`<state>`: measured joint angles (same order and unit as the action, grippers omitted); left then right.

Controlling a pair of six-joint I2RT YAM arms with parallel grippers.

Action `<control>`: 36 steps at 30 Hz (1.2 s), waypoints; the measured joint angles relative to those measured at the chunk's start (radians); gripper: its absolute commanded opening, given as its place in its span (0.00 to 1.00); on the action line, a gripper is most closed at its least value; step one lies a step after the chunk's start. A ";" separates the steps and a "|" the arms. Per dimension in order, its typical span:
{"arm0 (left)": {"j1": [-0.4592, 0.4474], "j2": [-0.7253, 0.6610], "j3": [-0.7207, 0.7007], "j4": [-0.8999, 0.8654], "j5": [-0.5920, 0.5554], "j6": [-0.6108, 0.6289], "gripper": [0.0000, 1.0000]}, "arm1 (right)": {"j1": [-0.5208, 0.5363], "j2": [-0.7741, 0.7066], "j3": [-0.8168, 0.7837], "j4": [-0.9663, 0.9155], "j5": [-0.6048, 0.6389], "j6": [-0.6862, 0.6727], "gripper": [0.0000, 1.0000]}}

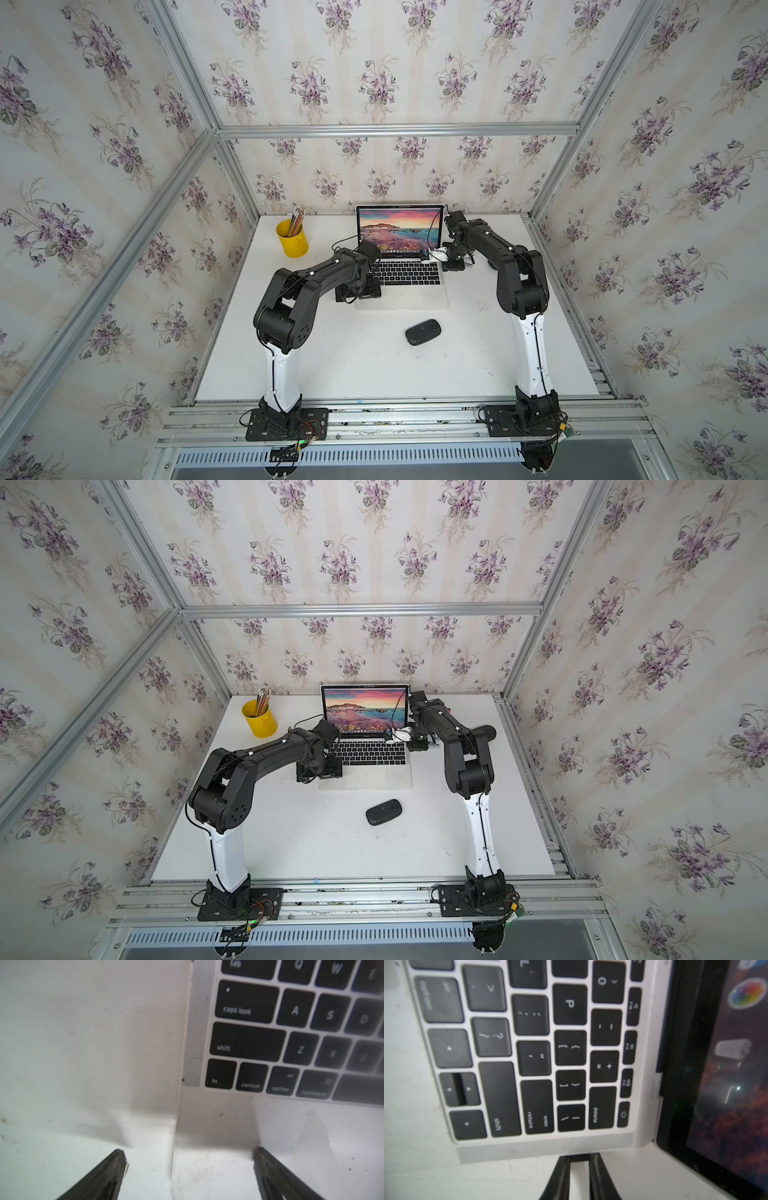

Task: Remove the wireless mouse receiver from the laptop
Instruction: Take out the USB plug from the USB port.

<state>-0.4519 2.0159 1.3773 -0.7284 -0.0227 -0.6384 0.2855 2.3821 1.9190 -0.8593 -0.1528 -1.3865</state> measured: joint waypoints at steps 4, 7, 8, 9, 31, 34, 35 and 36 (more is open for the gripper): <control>0.001 0.000 -0.004 0.019 0.008 -0.004 0.99 | 0.000 0.000 -0.002 0.002 -0.002 0.000 0.12; 0.001 0.001 -0.005 0.029 0.010 -0.005 0.99 | 0.000 0.000 -0.003 0.003 -0.004 0.000 0.08; 0.001 0.002 -0.005 0.033 0.011 -0.007 0.99 | 0.000 0.000 -0.004 0.003 -0.005 0.000 0.06; 0.001 0.002 -0.005 0.037 0.013 -0.007 0.99 | 0.000 0.000 -0.004 0.004 -0.005 0.000 0.03; 0.001 0.002 -0.030 0.122 0.021 -0.016 0.99 | -0.016 -0.006 -0.015 0.013 -0.017 -0.001 0.00; 0.000 0.002 -0.030 0.123 0.021 -0.017 0.99 | -0.032 -0.006 -0.016 0.013 -0.041 0.000 0.00; 0.000 0.002 -0.030 0.123 0.021 -0.017 0.99 | -0.039 -0.006 -0.017 0.013 -0.045 0.000 0.00; 0.000 0.002 -0.030 0.123 0.021 -0.017 0.99 | -0.043 -0.007 -0.019 0.014 -0.051 0.000 0.00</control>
<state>-0.4515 2.0178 1.3472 -0.6056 -0.0013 -0.6556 0.2424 2.3753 1.8996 -0.8448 -0.2035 -1.3869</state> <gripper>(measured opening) 0.988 0.174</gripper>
